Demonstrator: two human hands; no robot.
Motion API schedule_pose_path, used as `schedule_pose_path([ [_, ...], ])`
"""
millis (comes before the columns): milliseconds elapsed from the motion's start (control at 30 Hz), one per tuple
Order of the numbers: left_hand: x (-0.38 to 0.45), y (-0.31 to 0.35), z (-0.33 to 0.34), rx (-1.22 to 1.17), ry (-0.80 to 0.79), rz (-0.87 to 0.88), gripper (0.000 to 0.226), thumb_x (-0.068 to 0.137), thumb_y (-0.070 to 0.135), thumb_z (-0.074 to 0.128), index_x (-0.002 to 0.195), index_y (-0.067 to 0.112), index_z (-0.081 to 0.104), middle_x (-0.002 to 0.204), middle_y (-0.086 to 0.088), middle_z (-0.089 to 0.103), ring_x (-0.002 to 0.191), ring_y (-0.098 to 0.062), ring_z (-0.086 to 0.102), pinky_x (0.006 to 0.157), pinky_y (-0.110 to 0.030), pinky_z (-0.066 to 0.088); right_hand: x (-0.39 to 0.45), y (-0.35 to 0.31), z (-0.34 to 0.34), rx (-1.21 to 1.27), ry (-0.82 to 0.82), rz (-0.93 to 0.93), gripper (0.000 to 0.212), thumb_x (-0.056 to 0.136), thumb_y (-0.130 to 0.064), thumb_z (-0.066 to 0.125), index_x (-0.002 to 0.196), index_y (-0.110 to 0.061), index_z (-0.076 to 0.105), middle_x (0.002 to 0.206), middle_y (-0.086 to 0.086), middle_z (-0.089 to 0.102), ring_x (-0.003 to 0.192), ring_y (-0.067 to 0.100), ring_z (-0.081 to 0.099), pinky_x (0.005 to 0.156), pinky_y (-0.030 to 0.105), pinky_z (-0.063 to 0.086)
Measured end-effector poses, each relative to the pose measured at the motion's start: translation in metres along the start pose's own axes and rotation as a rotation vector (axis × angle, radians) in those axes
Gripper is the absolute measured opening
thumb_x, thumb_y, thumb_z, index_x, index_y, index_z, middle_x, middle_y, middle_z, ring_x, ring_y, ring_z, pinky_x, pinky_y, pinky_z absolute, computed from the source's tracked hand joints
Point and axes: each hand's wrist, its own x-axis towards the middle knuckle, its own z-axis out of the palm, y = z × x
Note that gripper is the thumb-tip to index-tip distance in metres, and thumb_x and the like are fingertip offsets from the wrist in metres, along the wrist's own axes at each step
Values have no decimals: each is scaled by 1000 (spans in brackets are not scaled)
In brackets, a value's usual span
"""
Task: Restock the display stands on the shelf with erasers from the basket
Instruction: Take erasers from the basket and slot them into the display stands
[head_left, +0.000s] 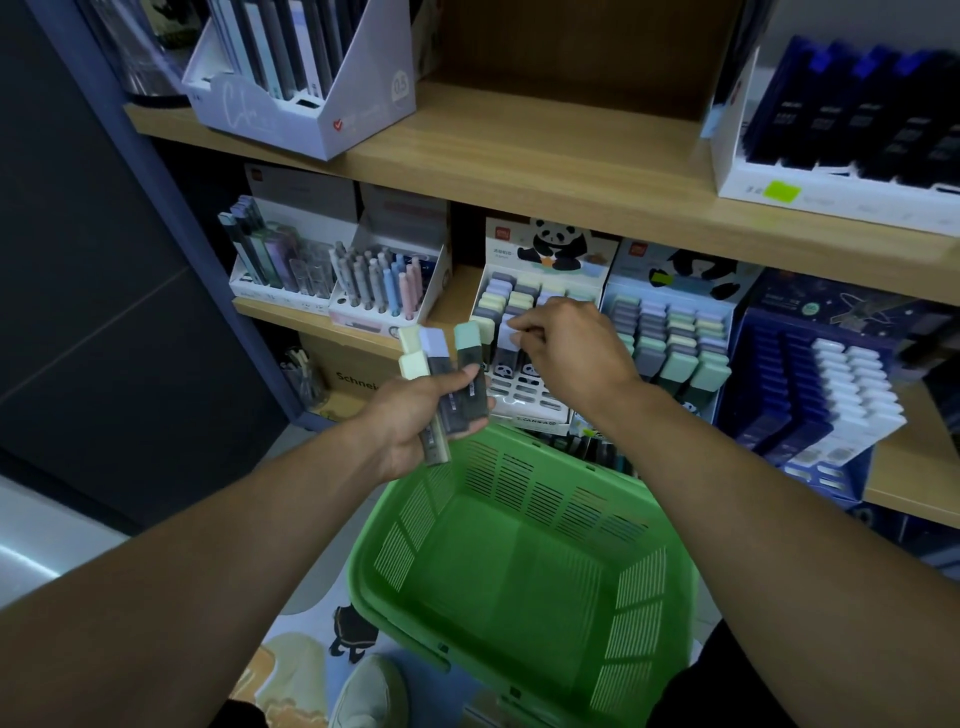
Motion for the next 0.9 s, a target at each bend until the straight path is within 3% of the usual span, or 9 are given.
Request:
schedule_pose_path([
  [67, -2, 1, 2, 5, -31, 1, 34, 93, 17, 67, 122, 1, 61, 94, -10, 77, 74, -19, 75, 63, -31, 62, 0, 1, -3, 106, -21, -9, 25, 101, -22, 59, 123, -17, 70, 102, -1, 72, 83, 4, 66, 81, 19, 49],
  [133, -5, 4, 3, -4, -113, -16, 29, 96, 21, 62, 118, 2, 63, 82, -5, 75, 66, -15, 69, 61, -27, 59, 0, 1, -7, 361, -109, 36, 28, 102, -22, 57, 129, -19, 65, 98, -5, 69, 71, 5, 67, 72, 19, 53],
  [200, -7, 7, 4, -55, -210, -46, 24, 95, 23, 61, 110, 5, 66, 77, -2, 67, 60, -11, 62, 58, -25, 57, -1, 0, -12, 667, -239, 137, 32, 102, -22, 56, 134, -19, 59, 108, 0, 68, 83, 18, 72, 75, 28, 60],
  [300, -9, 9, 6, -165, -328, -69, 31, 87, 24, 62, 112, 7, 69, 77, 3, 64, 54, -6, 56, 52, -21, 54, -2, 1, -18, 916, -386, 213, 32, 102, -25, 54, 132, -15, 57, 104, 6, 74, 95, 23, 73, 80, 33, 60],
  [400, -13, 10, 10, -176, -364, -84, 30, 89, 27, 59, 107, 9, 74, 77, 4, 67, 51, -6, 56, 50, -20, 53, -2, 4, -20, 1077, -386, 247, 23, 99, -23, 58, 119, -12, 58, 106, 8, 74, 94, 22, 72, 85, 36, 59],
  [500, -12, 10, 12, -124, -247, -73, 25, 98, 28, 54, 104, 11, 72, 78, 1, 71, 52, -8, 58, 48, -21, 53, -1, 4, -22, 1192, -302, 285, 11, 97, -18, 60, 104, -11, 60, 101, 9, 73, 90, 21, 71, 81, 34, 60],
  [600, -10, 6, 11, -63, -108, -80, 25, 99, 35, 57, 108, 14, 68, 73, 0, 70, 52, -10, 58, 46, -22, 51, 1, 2, -25, 1196, -183, 313, 11, 97, -14, 61, 104, -6, 58, 98, 14, 74, 82, 22, 72, 72, 31, 61],
  [700, -6, 3, 5, -25, -6, -99, 28, 96, 39, 61, 101, 12, 64, 73, -2, 71, 53, -13, 59, 46, -22, 51, 1, 3, -24, 1059, -74, 316, 9, 95, -13, 66, 99, -10, 59, 99, 20, 73, 73, 23, 71, 75, 36, 62],
  [900, -7, 4, 6, 32, -7, -61, 38, 99, 37, 55, 119, 6, 66, 84, -2, 75, 56, -12, 61, 48, -24, 51, 0, 15, -25, 651, 43, 235, 10, 94, -20, 69, 101, -17, 62, 90, 8, 68, 78, 26, 71, 75, 42, 62],
])
